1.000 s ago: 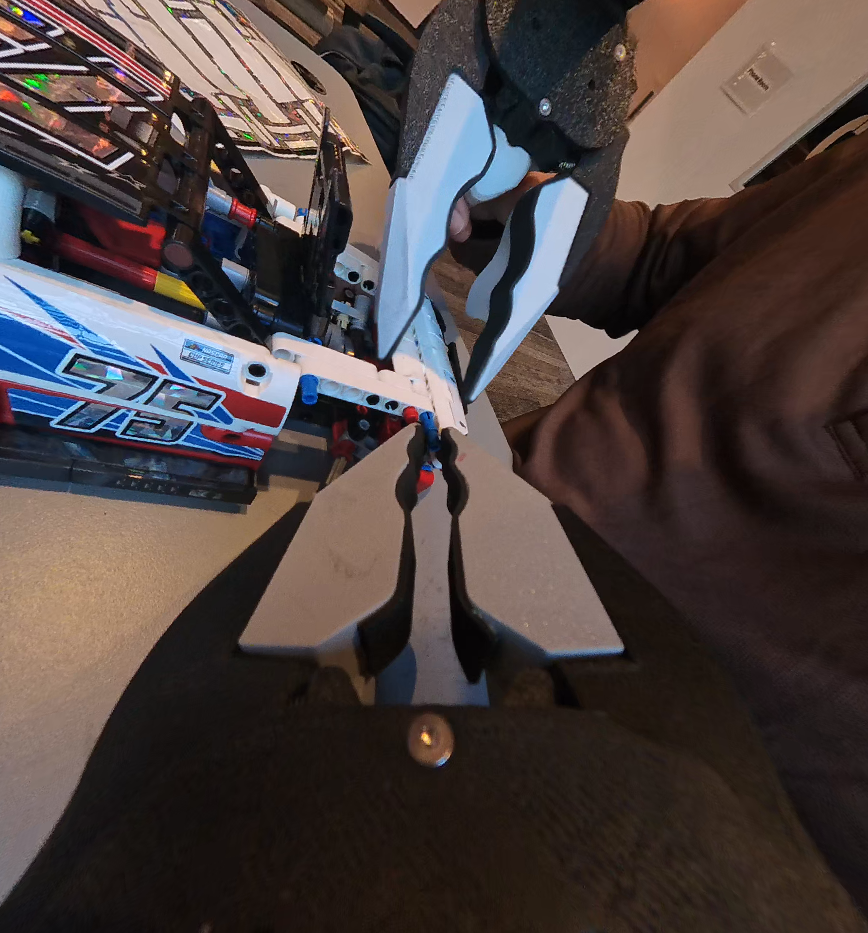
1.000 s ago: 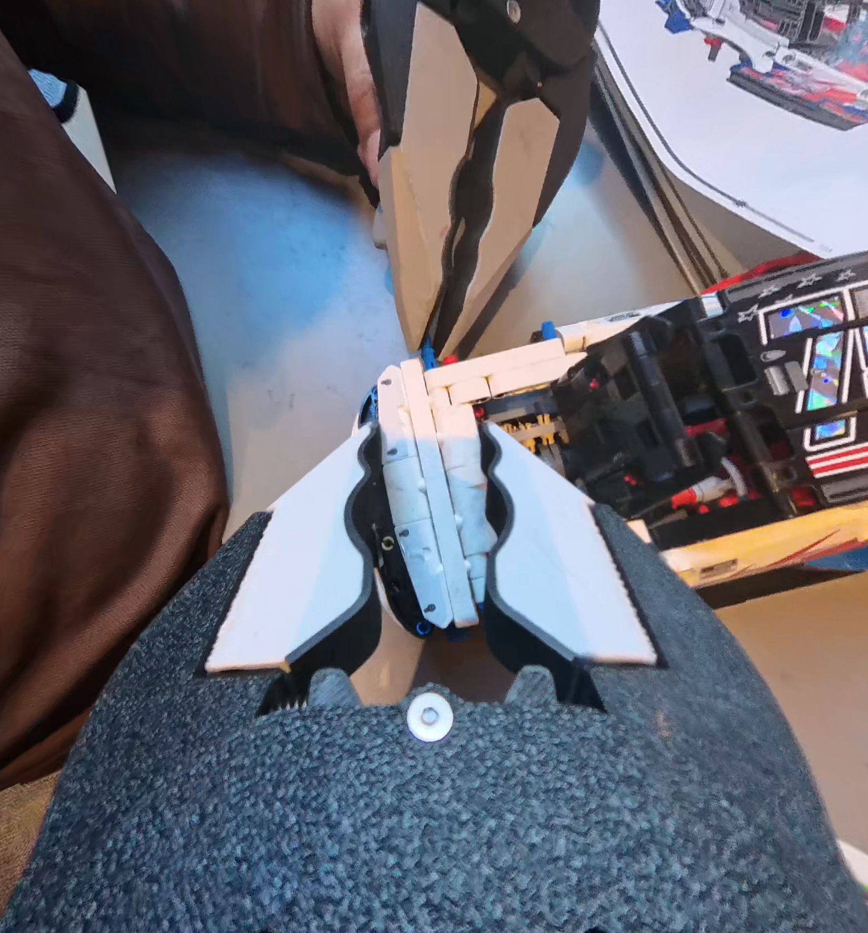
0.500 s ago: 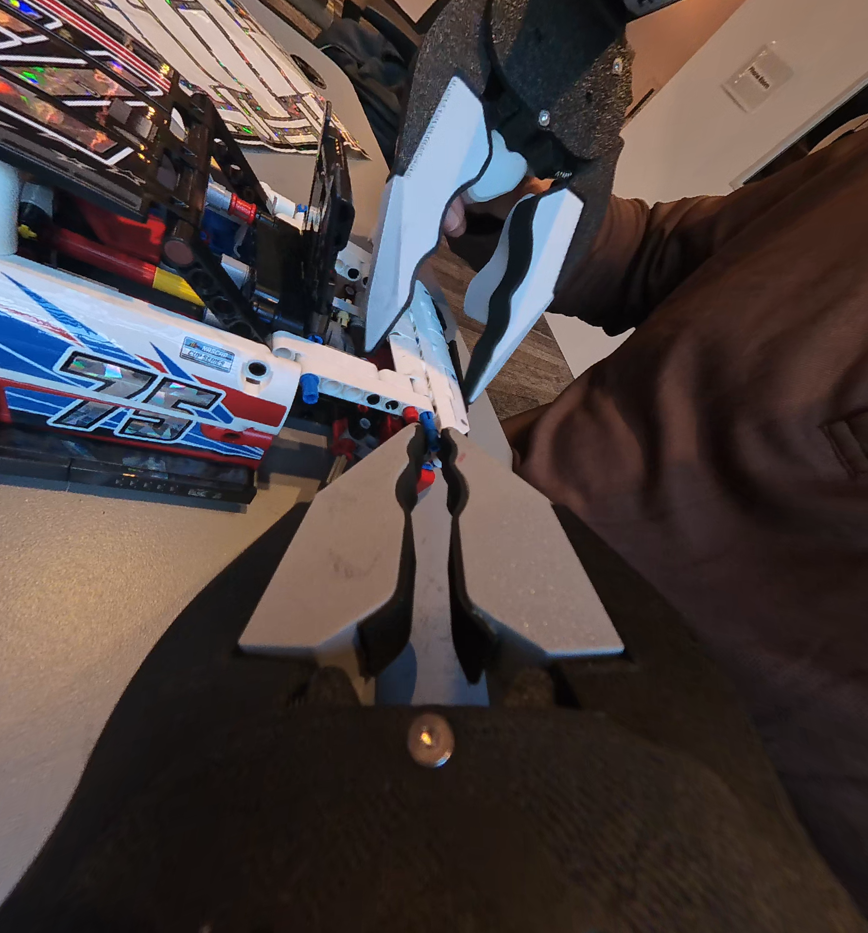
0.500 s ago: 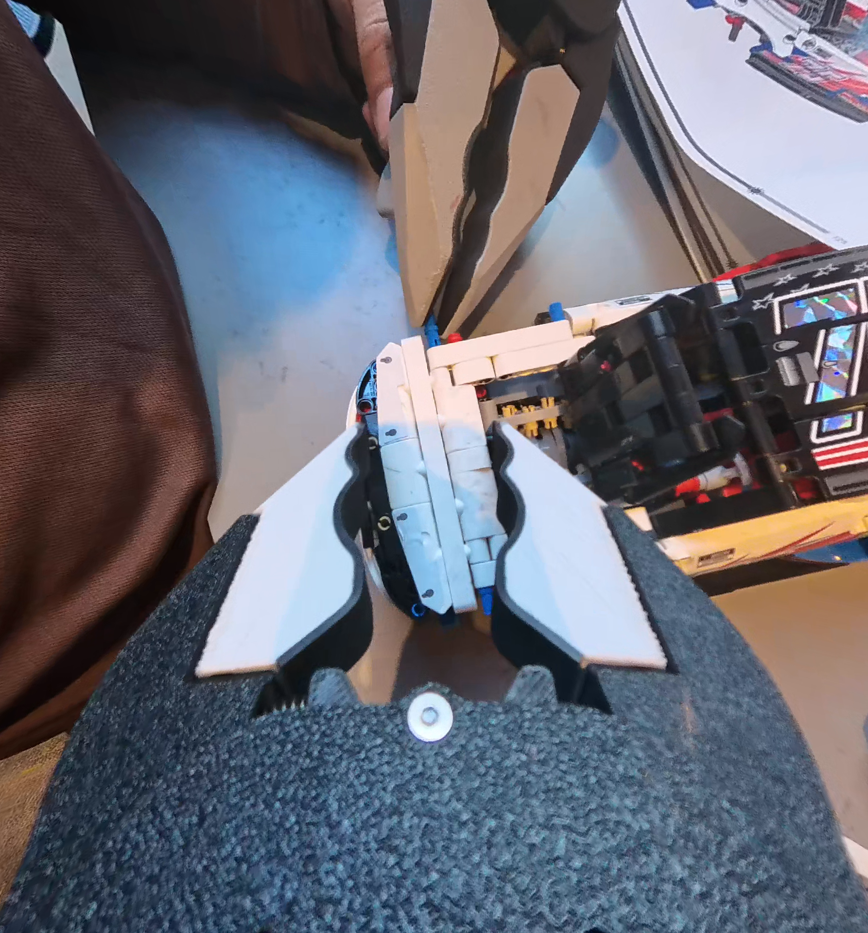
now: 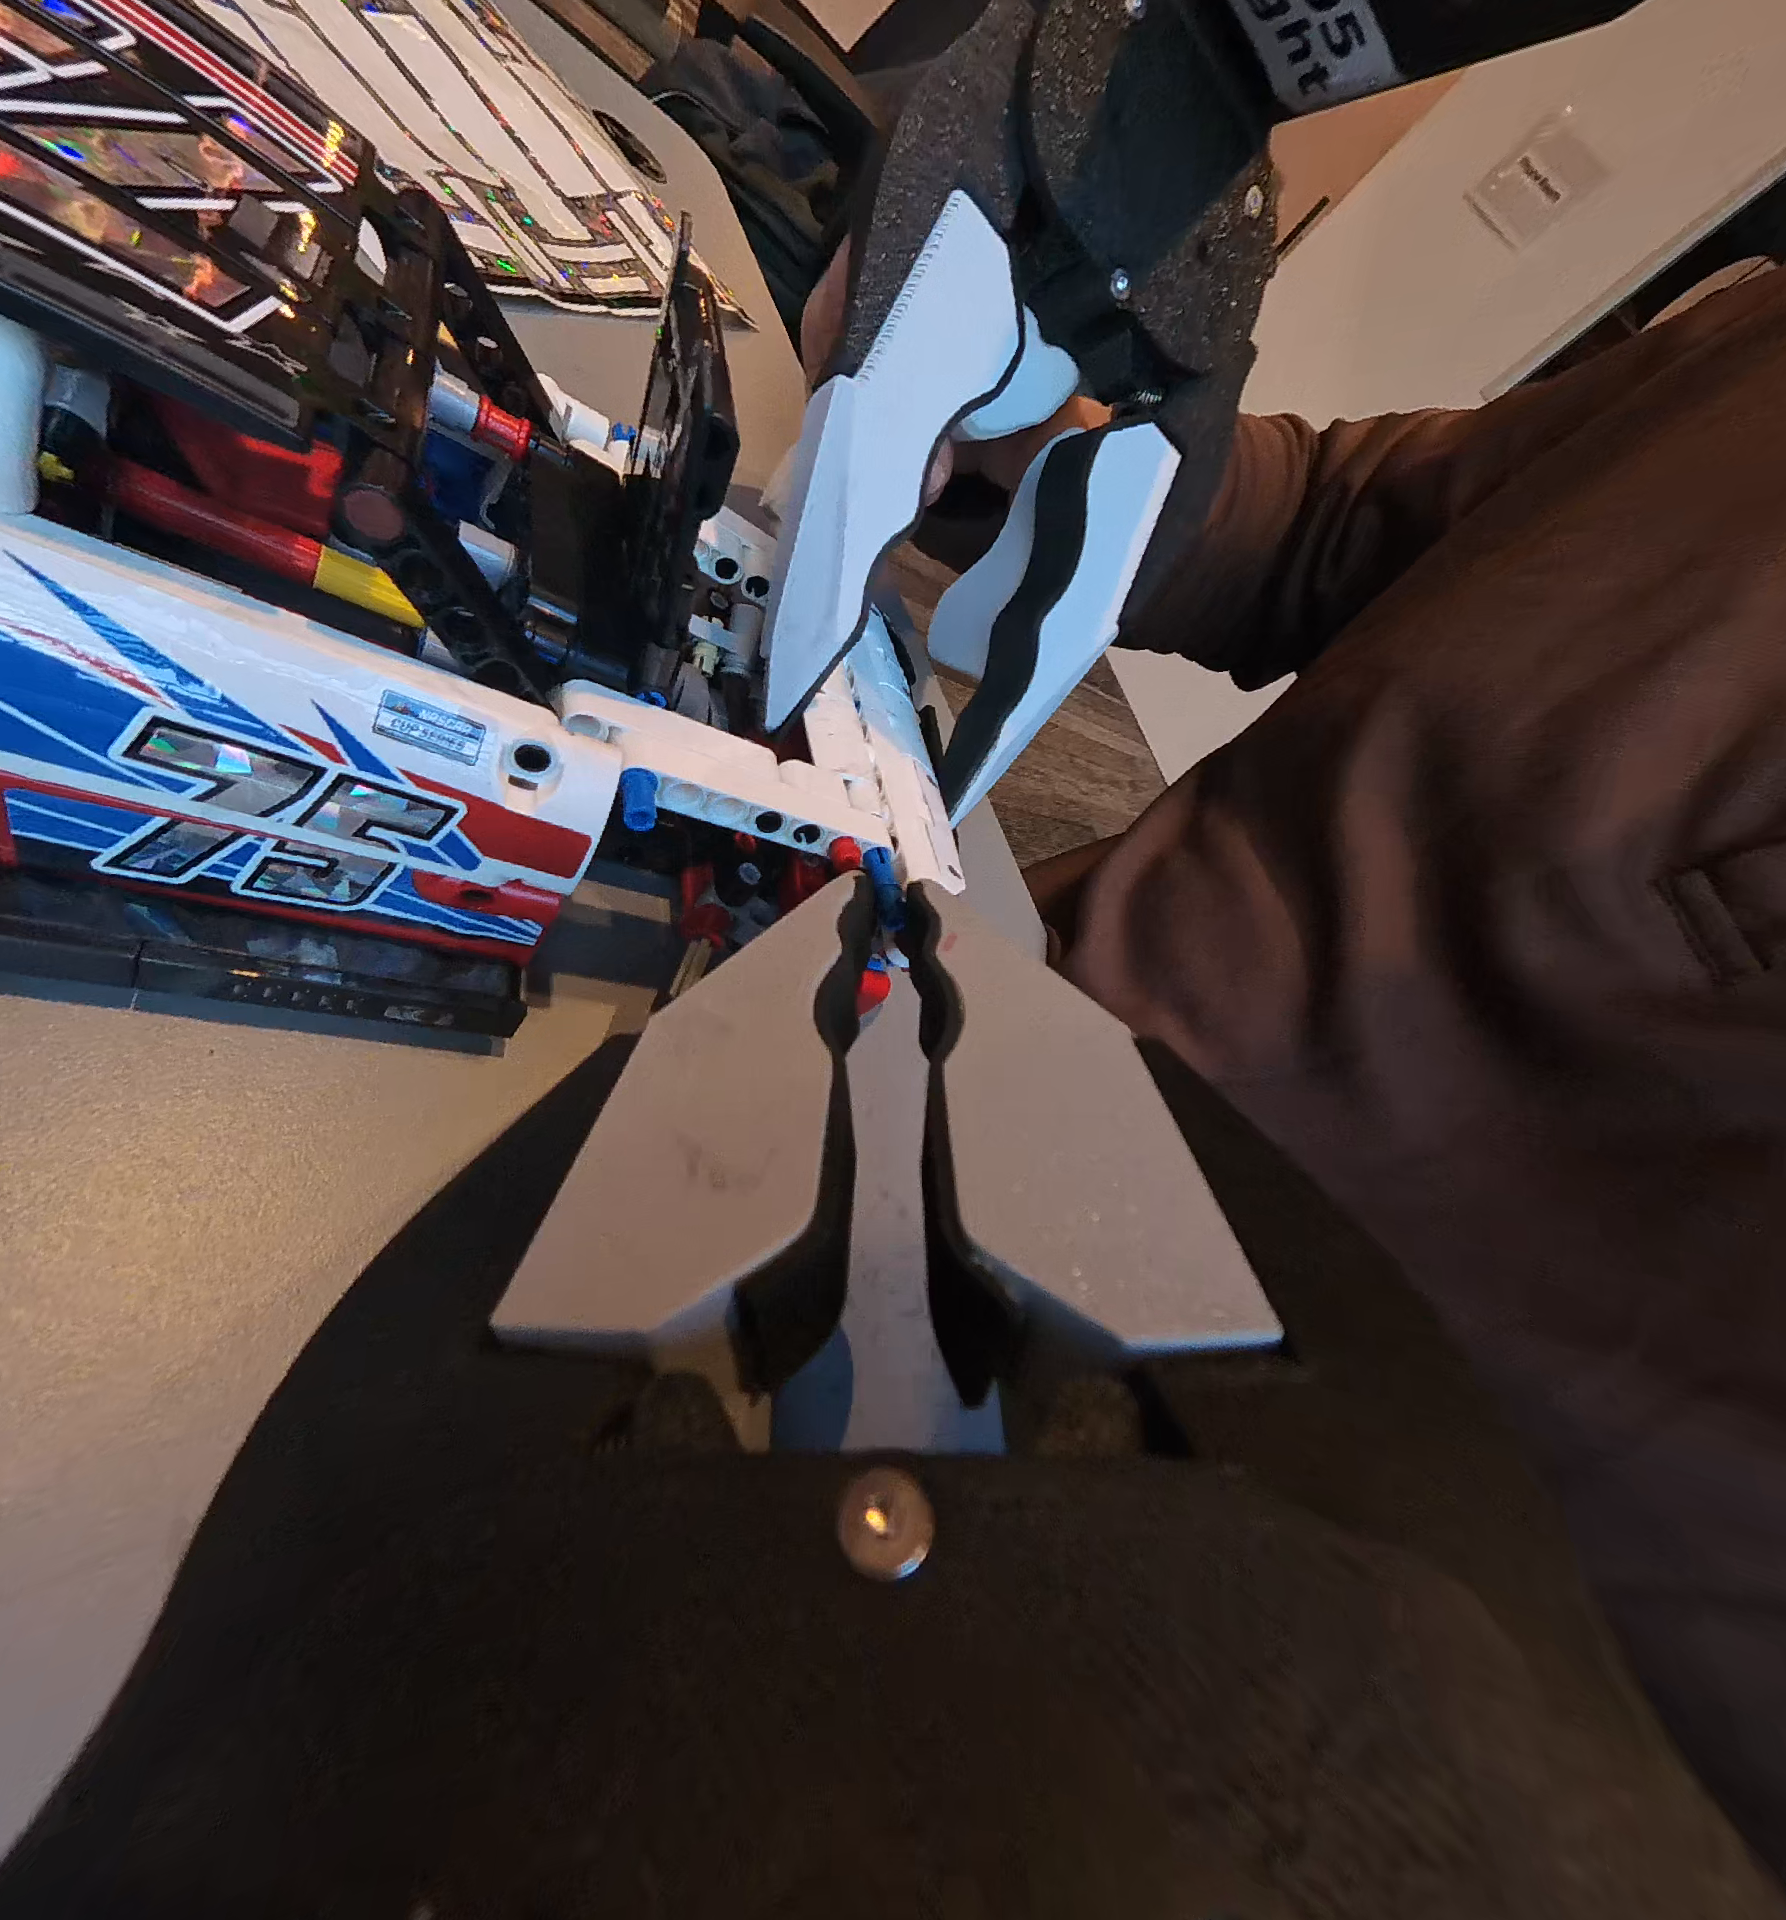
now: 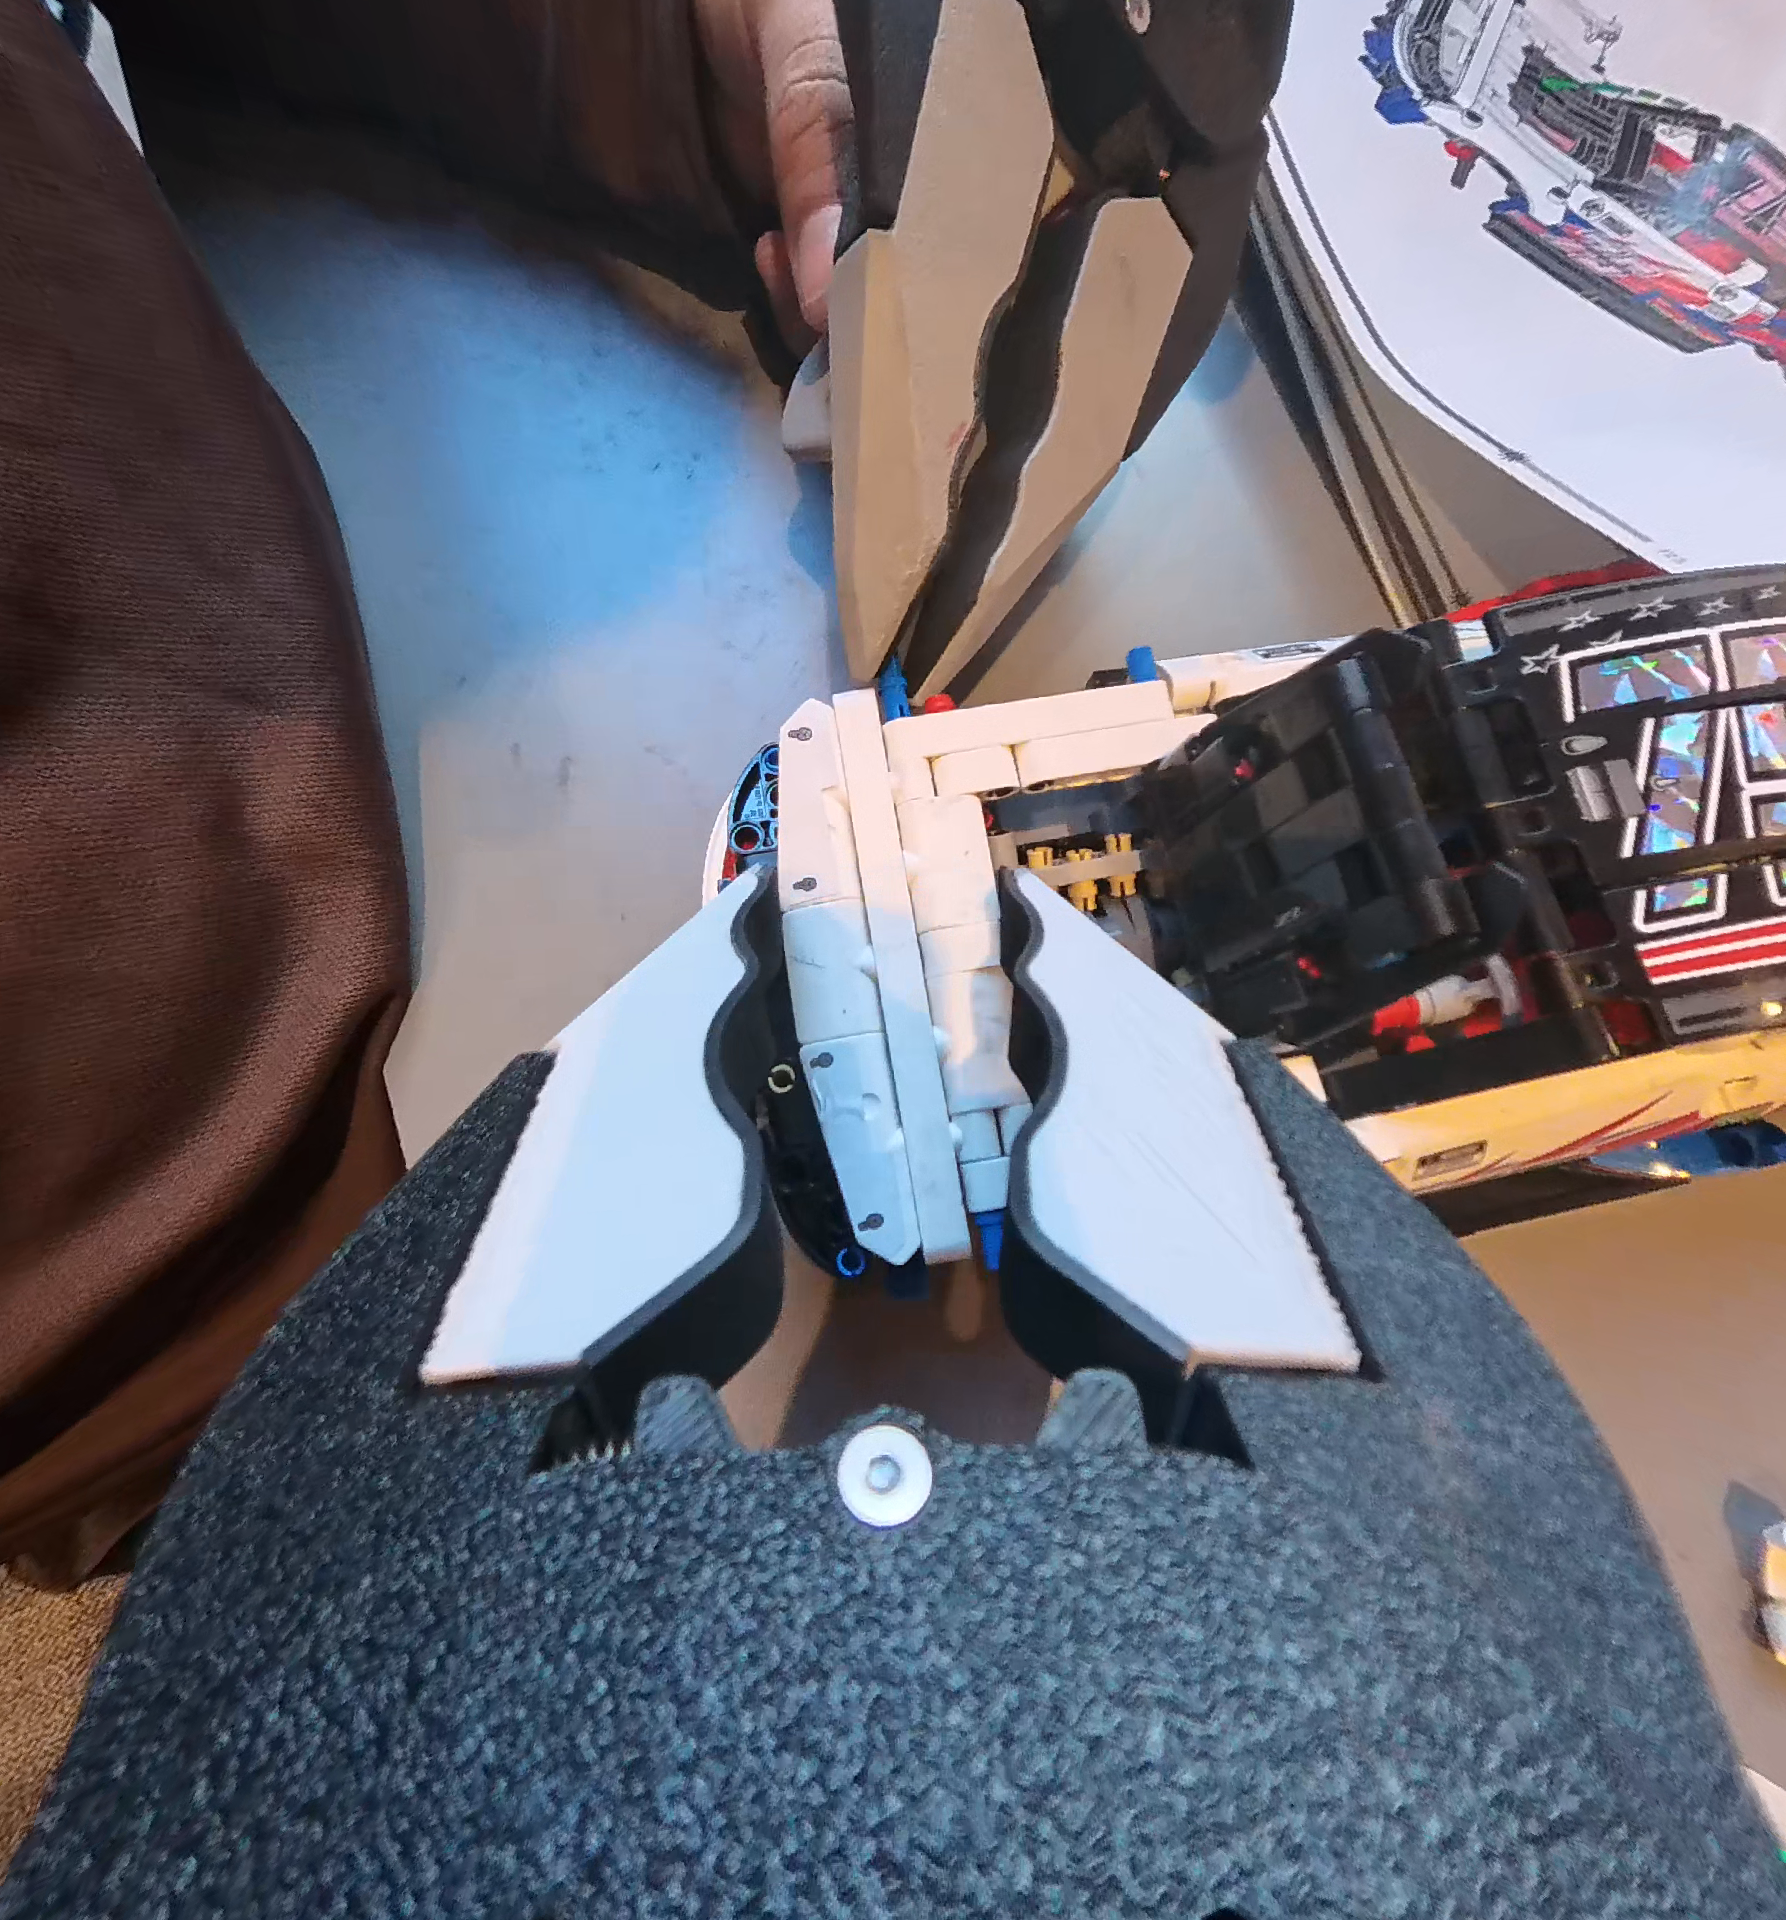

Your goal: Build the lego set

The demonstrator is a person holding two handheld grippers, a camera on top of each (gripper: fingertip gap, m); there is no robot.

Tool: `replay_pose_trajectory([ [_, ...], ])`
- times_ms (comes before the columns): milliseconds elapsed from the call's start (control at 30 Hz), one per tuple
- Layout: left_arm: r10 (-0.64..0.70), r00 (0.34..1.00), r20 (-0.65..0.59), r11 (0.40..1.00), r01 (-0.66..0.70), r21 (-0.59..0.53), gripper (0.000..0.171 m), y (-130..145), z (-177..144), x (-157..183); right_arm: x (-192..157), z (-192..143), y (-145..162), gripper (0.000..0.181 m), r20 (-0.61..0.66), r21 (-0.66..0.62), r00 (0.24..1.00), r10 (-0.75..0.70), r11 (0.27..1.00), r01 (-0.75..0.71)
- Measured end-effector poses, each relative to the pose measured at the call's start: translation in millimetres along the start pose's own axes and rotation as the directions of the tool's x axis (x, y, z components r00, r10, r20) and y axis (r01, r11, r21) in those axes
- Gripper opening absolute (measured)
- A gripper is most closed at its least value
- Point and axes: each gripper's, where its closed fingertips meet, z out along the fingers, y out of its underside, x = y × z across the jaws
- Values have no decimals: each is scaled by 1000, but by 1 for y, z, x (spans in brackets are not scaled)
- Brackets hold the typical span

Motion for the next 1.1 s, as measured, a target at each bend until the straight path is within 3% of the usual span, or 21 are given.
replay_pose_trajectory([
  [1100, -61, 998, -33, 998, 60, -12, 1, -1, 3, -2, -1, 1, -1, 39, 0, 42, 1000, -17, 999, 17],
])
